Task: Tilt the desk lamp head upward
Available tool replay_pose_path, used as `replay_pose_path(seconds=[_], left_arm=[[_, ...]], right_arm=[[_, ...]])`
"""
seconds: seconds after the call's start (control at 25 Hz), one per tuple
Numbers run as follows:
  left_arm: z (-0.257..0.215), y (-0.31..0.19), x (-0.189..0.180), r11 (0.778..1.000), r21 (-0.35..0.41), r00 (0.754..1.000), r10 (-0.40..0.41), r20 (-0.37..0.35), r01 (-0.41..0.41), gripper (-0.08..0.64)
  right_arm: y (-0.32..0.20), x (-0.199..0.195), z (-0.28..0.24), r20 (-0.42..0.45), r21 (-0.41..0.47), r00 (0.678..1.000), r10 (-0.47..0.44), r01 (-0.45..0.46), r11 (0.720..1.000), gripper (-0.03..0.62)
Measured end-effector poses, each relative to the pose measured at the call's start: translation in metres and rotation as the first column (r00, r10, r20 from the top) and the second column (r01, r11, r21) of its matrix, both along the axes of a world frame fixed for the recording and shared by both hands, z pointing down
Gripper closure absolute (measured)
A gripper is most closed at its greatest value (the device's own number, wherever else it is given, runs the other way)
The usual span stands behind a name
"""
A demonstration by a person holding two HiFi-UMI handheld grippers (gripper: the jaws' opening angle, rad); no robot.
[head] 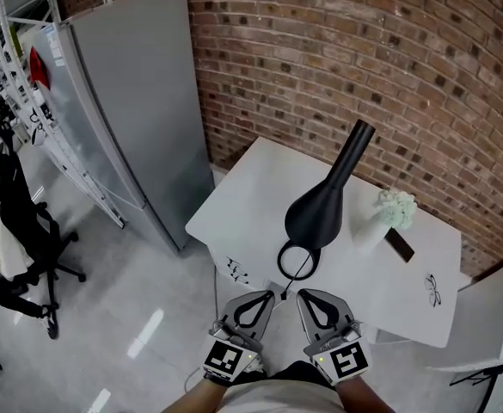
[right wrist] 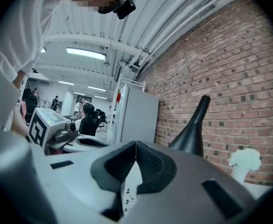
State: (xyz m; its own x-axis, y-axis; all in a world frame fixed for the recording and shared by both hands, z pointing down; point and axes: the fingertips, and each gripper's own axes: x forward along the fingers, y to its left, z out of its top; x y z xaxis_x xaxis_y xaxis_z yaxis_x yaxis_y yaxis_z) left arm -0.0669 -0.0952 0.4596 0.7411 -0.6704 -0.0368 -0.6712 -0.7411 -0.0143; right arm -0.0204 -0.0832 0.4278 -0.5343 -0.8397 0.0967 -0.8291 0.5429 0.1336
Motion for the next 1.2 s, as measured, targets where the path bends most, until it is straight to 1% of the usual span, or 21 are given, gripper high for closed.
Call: replay_pose_path(seconds=[0.12,0.24,0.36,0.48,0.6,0.8,0.92,1.04,1.2], left_arm=[[0.001,-0.009,-0.002,1.0,-0.002,1.0,0.009,-0.017,-0.009,0.554],[0.006,-0.015,0.003,1.0,-0.017,0.999,0.026,-0.025,-0.026,0.554],[0.012,-0.023,0.012,0.998,-0.037,0.999,0.039,-0.035,-0.041,0.554],[0.017,-0.034,0.024,0.998,-0.044,0.998,0.052,-0.038,-0.053,0.554],[0.016,-0.049,0.041,0.997,-0.029,0.997,0.073,-0.02,-0.073,0.554],[0.012,-0.062,0.062,0.995,-0.001,0.995,0.096,0.013,-0.096,0.554],[0.02,-0.075,0.067,0.997,0.022,0.997,0.072,0.028,-0.073,0.554],[0.036,-0.081,0.072,0.998,0.016,0.996,0.068,0.053,-0.069,0.554],[0.046,-0.098,0.08,0.999,0.007,0.998,0.054,0.044,-0.054,0.554]], right_arm=[[-0.007,-0.005,-0.001,-0.012,0.006,1.0,0.007,-0.007,1.0,0.575],[-0.009,-0.006,-0.006,0.01,0.011,1.0,0.023,-0.023,1.0,0.575],[-0.011,0.004,-0.001,0.007,-0.003,0.999,0.05,-0.05,0.999,0.575],[-0.014,0.022,0.002,0.012,-0.014,0.996,0.091,-0.091,0.996,0.575],[-0.021,0.04,0.003,0.001,-0.013,0.993,0.115,-0.115,0.993,0.575],[-0.038,0.051,-0.01,0.009,0.015,0.993,0.115,-0.115,0.993,0.575],[-0.046,0.06,-0.012,0.015,0.018,0.992,0.122,-0.122,0.992,0.575],[-0.049,0.071,-0.008,0.003,0.002,0.989,0.146,-0.146,0.989,0.575],[-0.053,0.084,-0.004,-0.027,-0.016,0.985,0.171,-0.171,0.985,0.575]])
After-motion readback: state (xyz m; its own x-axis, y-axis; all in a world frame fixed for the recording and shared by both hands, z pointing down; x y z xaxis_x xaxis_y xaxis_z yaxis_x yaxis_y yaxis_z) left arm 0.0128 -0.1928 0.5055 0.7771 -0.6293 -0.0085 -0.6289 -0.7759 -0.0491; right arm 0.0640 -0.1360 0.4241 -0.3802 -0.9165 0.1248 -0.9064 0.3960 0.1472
